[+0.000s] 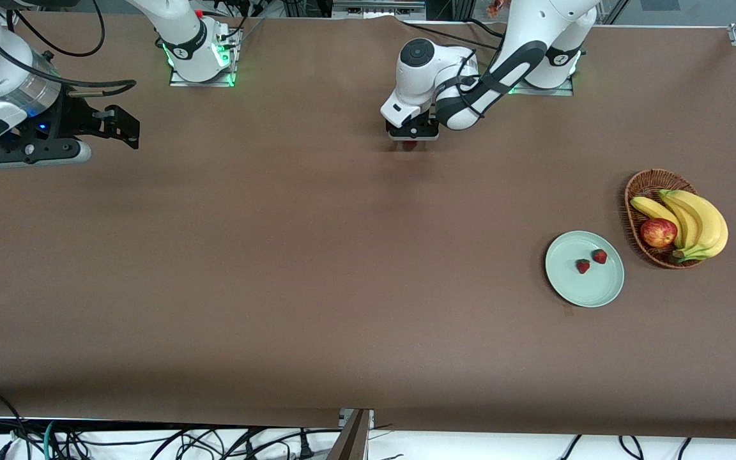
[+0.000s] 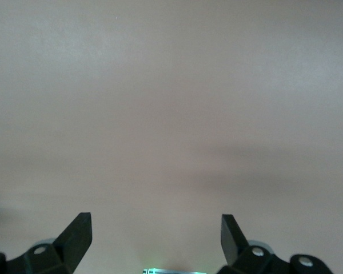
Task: Collect all strawberries into plate
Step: 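Grasp the last strawberry with the left gripper while the right gripper withdraws, then carry the last strawberry onto the plate and open the left gripper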
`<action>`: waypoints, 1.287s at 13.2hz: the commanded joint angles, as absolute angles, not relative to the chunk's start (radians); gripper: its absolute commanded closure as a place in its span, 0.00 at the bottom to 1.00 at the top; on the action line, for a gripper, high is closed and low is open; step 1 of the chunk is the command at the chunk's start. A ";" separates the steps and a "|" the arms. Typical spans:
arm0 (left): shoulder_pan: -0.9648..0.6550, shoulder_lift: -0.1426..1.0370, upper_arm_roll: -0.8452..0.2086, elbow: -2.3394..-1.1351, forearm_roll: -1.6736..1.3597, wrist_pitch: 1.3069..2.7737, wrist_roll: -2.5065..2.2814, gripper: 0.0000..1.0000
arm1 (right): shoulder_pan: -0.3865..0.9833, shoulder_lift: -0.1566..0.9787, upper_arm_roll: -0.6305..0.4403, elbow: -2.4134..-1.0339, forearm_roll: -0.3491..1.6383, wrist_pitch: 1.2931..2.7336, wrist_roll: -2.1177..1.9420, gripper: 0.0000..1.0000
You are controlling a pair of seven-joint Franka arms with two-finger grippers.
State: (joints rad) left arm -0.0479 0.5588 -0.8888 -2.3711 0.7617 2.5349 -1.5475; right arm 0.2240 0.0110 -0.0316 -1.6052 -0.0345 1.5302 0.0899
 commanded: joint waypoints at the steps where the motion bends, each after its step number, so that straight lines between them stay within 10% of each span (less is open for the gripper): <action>1: -0.061 0.581 -0.877 -2.355 0.825 2.539 -1.589 0.53 | 0.202 0.003 -0.009 -1.585 -0.046 1.531 0.087 0.01; 6: -0.060 0.580 -0.858 -2.352 0.827 2.539 -1.586 0.80 | 0.198 0.011 -0.012 -1.529 -0.103 1.534 0.086 0.01; 17: 0.150 0.445 -0.624 -2.306 0.735 2.534 -0.900 0.82 | 0.206 0.049 -0.008 -1.491 -0.084 1.534 0.101 0.01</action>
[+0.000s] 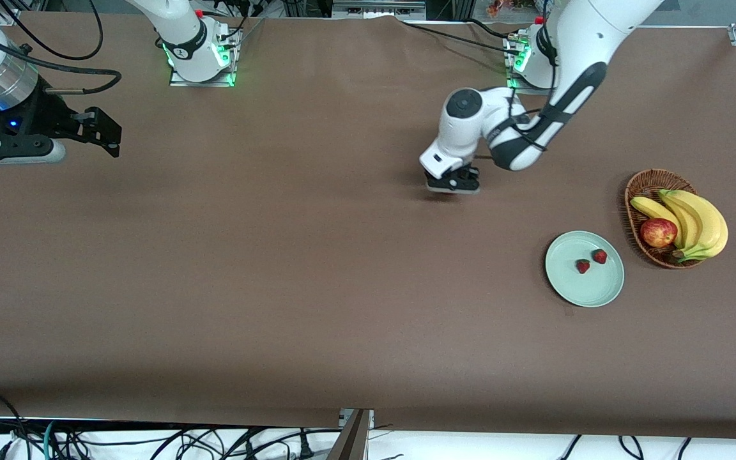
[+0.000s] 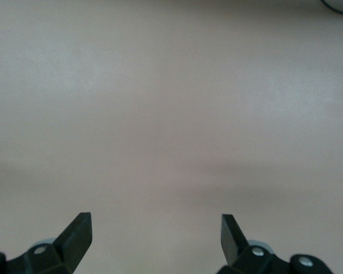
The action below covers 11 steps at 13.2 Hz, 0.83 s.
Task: Collect all strawberries into plate
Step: 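Carry the last strawberry onto the plate and open the left gripper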
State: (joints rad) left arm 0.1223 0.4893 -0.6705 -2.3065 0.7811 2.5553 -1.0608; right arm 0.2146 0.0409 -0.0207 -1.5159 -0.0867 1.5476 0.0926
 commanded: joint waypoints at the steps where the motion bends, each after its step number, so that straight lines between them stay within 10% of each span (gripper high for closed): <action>1: 0.172 0.421 -0.599 -2.295 0.676 2.527 -0.768 0.82 | 0.204 0.049 -0.009 -1.493 -0.086 1.535 0.101 0.01; 11: 0.192 0.425 -0.226 -2.085 0.155 2.379 0.291 0.71 | 0.207 0.048 -0.005 -1.491 -0.084 1.539 0.103 0.01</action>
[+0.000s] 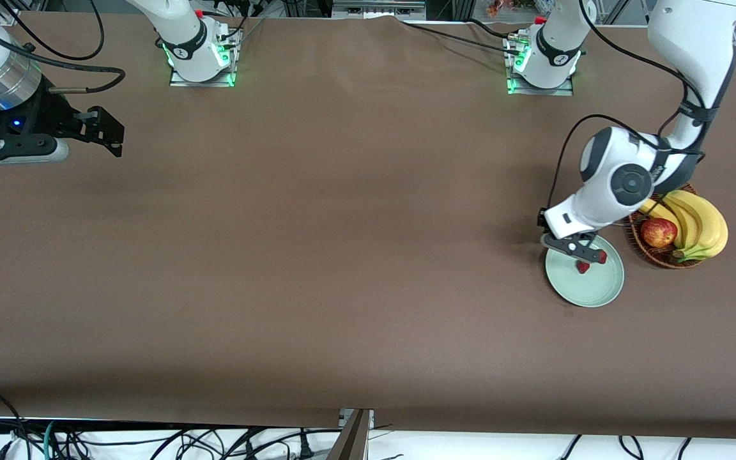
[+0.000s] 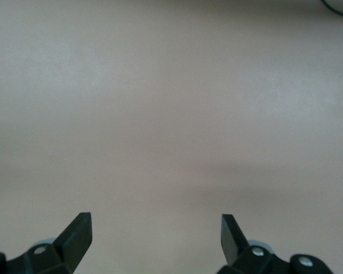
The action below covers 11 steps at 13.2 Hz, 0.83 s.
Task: Collect all strawberries into plate
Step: 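Carry the last strawberry onto the plate and open the left gripper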
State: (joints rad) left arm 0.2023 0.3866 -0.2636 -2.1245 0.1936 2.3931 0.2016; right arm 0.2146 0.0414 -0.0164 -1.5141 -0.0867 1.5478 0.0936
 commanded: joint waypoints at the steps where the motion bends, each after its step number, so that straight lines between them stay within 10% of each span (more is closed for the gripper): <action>1: 0.190 0.439 -0.218 -2.074 0.125 2.381 0.294 0.64 | 0.207 0.049 -0.005 -1.491 -0.084 1.539 0.104 0.01; 5: 0.189 0.462 -0.218 -2.000 0.118 2.381 0.282 0.00 | 0.207 0.049 -0.006 -1.491 -0.084 1.537 0.101 0.01; 11: 0.149 0.436 -0.221 -1.743 0.063 2.121 0.216 0.00 | 0.207 0.049 -0.005 -1.491 -0.084 1.537 0.101 0.01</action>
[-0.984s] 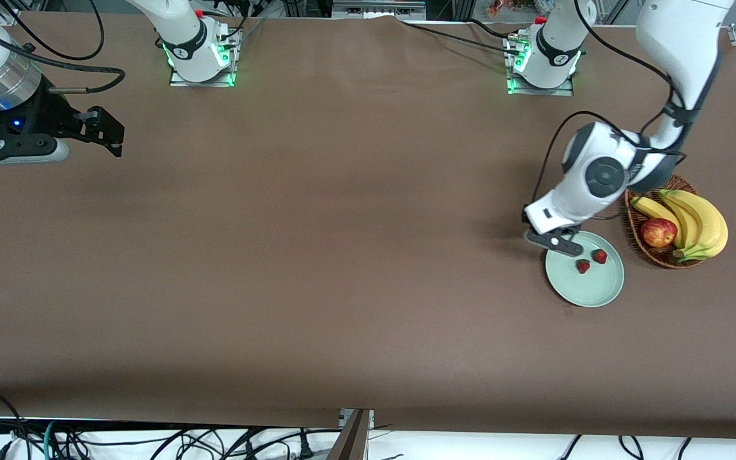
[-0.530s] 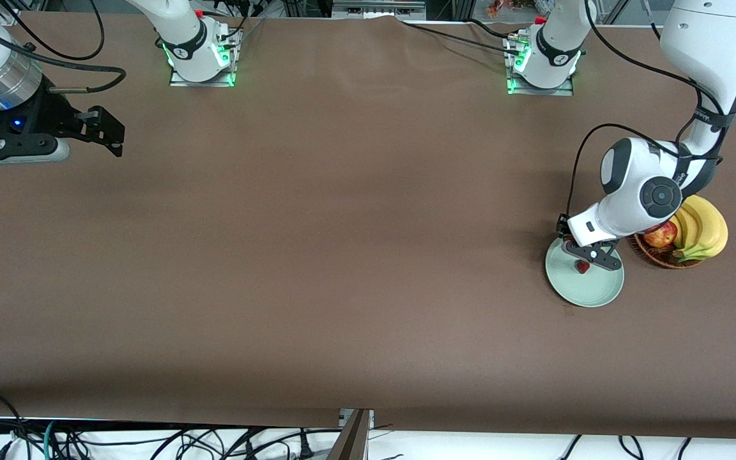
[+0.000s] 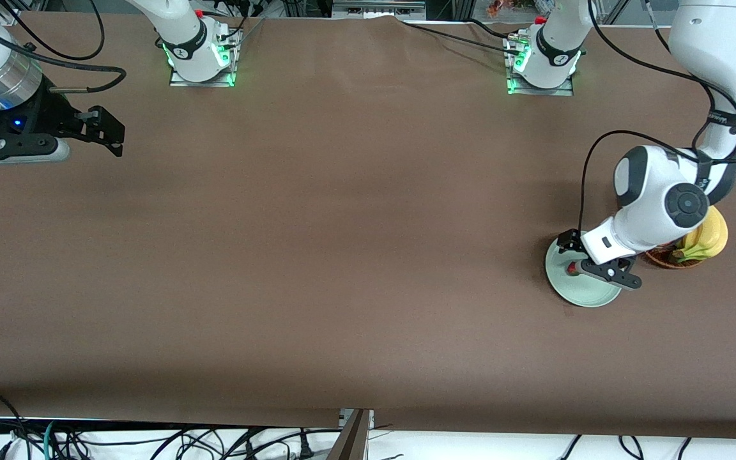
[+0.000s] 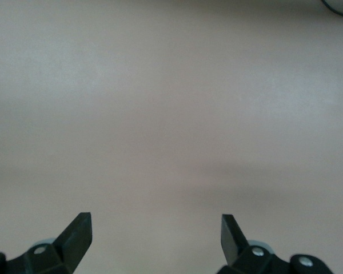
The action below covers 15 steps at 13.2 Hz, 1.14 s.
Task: Collect all strawberries into plate
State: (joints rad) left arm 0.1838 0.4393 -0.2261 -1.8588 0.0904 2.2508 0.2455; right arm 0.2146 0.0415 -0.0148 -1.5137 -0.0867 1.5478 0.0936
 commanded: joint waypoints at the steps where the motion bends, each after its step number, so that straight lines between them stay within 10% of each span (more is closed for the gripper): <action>1: 0.140 0.425 -0.221 -1.702 0.064 2.062 0.195 0.00 | 0.207 0.049 -0.005 -1.491 -0.084 1.537 0.101 0.01; 15: 0.137 0.160 -0.163 -1.485 0.003 1.553 -0.037 0.00 | 0.204 0.049 -0.006 -1.491 -0.086 1.539 0.101 0.01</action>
